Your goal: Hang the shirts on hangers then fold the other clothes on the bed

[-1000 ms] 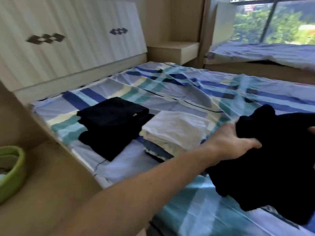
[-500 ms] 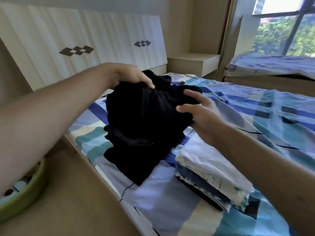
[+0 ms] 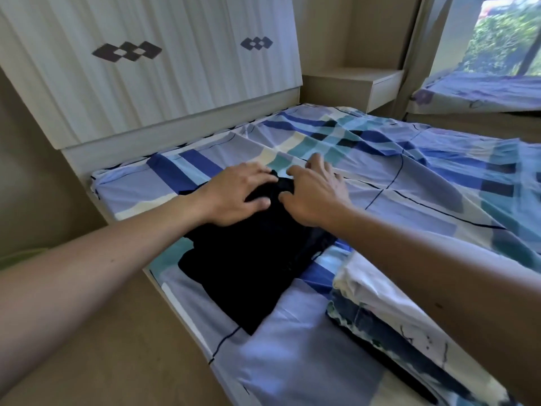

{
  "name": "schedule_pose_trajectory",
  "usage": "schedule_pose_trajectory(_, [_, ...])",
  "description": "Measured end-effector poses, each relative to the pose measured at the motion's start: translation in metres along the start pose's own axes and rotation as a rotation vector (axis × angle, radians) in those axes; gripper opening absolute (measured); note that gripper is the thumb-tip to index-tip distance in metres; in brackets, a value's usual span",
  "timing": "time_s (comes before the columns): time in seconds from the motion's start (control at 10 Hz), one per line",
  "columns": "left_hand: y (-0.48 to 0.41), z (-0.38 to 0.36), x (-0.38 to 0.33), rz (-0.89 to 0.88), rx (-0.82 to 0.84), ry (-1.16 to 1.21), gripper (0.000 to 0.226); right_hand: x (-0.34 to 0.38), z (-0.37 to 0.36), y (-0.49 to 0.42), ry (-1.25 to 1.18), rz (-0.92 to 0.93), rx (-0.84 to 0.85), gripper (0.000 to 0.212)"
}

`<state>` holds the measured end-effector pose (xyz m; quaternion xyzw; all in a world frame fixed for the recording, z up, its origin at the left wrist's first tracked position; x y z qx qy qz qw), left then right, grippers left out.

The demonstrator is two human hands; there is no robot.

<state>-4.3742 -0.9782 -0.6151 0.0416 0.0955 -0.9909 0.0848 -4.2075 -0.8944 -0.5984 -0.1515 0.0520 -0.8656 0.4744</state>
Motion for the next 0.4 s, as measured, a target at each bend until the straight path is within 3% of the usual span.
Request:
schedule_pose_trajectory(0.1, [0.019, -0.020, 0.009, 0.092, 0.276, -0.094, 0.117, 0.000, -0.032, -0.001, 0.006, 0.039, 0.247, 0.069])
schedule_pose_trajectory(0.2, [0.029, -0.019, 0.006, 0.150, 0.331, -0.078, 0.125, -0.006, -0.050, 0.007, -0.010, 0.020, 0.366, 0.074])
schedule_pose_trajectory(0.3, [0.027, 0.000, -0.016, 0.171, 0.109, 0.029, 0.108, -0.005, -0.026, 0.013, -0.123, 0.051, 0.207, 0.065])
schedule_pose_trajectory(0.4, [0.033, 0.013, -0.052, 0.204, -0.135, 0.216, 0.074, -0.015, 0.007, 0.033, -0.249, 0.024, 0.065, 0.065])
Point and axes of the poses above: each hand's wrist, its own y-axis away from the middle knuckle, its own z-axis out of the back of the hand, x = y × z, the point moved 2 cm from there along -y, towards the middle knuckle, and after that the axes turned 8 degrees about z, right-handed, at the moved point
